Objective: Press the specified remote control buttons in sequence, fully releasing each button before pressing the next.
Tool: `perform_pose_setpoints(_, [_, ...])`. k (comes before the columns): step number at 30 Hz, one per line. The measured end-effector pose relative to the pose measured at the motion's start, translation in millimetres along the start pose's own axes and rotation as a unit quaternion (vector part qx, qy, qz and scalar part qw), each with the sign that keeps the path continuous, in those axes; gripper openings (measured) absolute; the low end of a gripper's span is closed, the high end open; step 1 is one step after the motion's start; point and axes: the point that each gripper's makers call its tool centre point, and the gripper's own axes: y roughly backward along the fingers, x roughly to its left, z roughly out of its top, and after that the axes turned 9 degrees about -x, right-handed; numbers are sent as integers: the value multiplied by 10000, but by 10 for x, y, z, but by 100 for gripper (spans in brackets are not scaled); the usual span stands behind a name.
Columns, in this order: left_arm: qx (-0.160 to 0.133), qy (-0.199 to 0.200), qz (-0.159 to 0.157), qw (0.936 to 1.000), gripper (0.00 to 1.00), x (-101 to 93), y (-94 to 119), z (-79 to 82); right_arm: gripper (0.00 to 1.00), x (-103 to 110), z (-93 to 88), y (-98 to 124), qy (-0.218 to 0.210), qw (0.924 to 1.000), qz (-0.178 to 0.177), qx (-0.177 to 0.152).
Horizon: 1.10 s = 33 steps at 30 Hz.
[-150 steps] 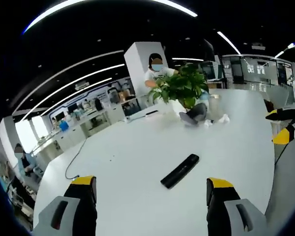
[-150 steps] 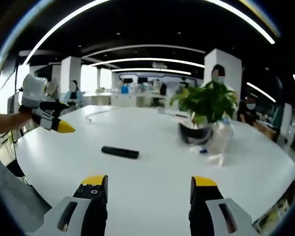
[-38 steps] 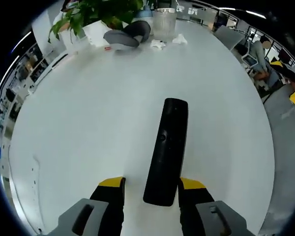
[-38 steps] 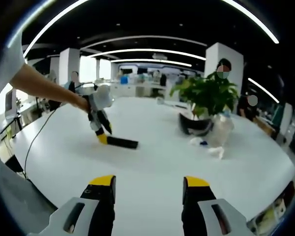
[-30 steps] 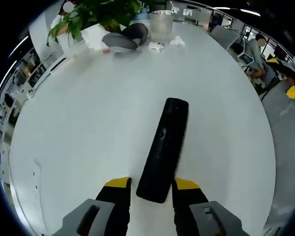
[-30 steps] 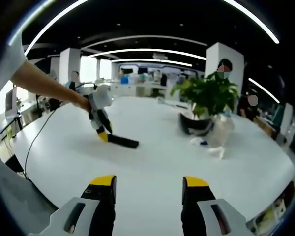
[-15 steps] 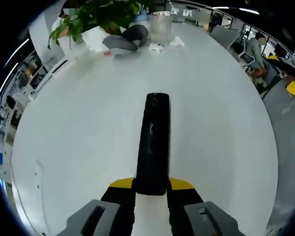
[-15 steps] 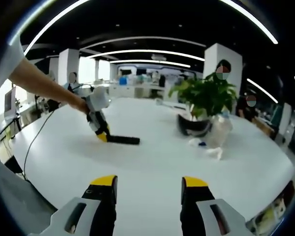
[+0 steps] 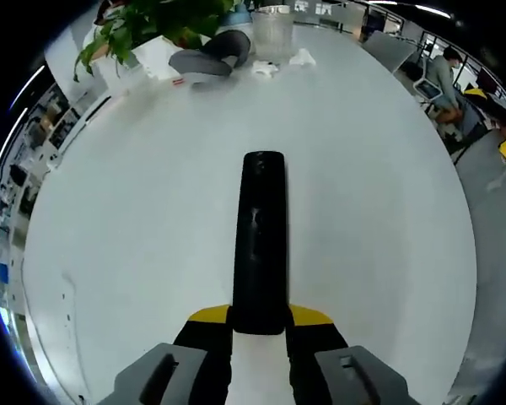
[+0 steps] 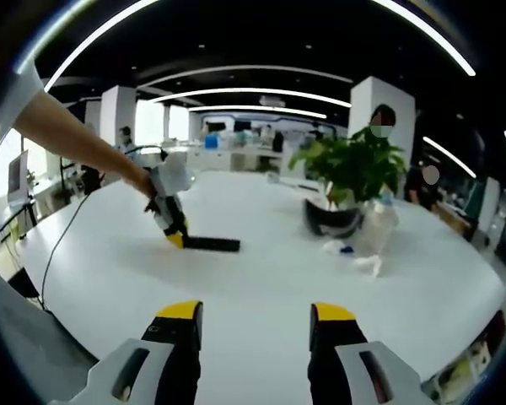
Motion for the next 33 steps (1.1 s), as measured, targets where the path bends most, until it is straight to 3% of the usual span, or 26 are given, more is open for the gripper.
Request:
perform_pose_setpoints(18, [453, -236, -91, 9987, 23, -188, -9, -29, 46, -11, 14, 31, -5, 10000, -14, -59])
perform_pose_setpoints(33, [562, -314, -141, 9978, 23, -346, 6, -80, 44, 1, 9, 41, -3, 10000, 13, -59])
